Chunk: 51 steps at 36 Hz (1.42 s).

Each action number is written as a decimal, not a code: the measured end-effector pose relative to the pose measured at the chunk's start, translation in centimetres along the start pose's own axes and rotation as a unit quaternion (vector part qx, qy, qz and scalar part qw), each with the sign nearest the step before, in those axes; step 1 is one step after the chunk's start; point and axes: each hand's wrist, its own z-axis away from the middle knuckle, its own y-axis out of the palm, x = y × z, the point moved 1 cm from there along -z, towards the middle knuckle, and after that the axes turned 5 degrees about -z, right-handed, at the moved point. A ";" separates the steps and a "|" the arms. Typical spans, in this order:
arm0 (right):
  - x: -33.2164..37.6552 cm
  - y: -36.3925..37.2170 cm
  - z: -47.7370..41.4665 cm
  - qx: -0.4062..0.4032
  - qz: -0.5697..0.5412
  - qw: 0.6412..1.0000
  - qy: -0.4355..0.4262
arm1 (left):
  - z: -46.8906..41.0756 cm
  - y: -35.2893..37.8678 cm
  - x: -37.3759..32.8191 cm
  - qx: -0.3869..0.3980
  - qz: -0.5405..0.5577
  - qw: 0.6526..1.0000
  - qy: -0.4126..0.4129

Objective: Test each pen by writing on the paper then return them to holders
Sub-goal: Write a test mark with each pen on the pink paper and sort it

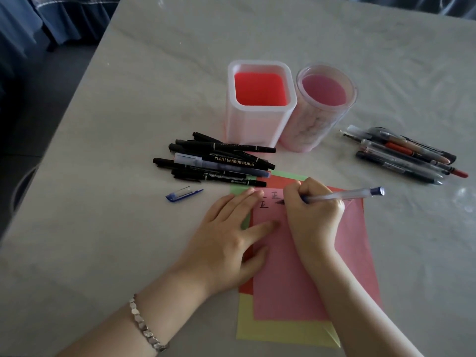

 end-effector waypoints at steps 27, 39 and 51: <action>-0.1 -0.3 -0.1 0.004 -0.006 1.000 0.019 | 0.0 -0.1 0.0 0.000 0.000 1.000 0.000; 0.1 -0.3 -0.1 -0.010 -0.036 0.999 0.029 | 0.0 -0.2 0.0 0.007 0.002 1.000 -0.004; 0.9 -1.4 0.3 0.011 -0.133 0.988 0.072 | -0.1 -0.4 -0.1 0.019 0.005 1.000 -0.005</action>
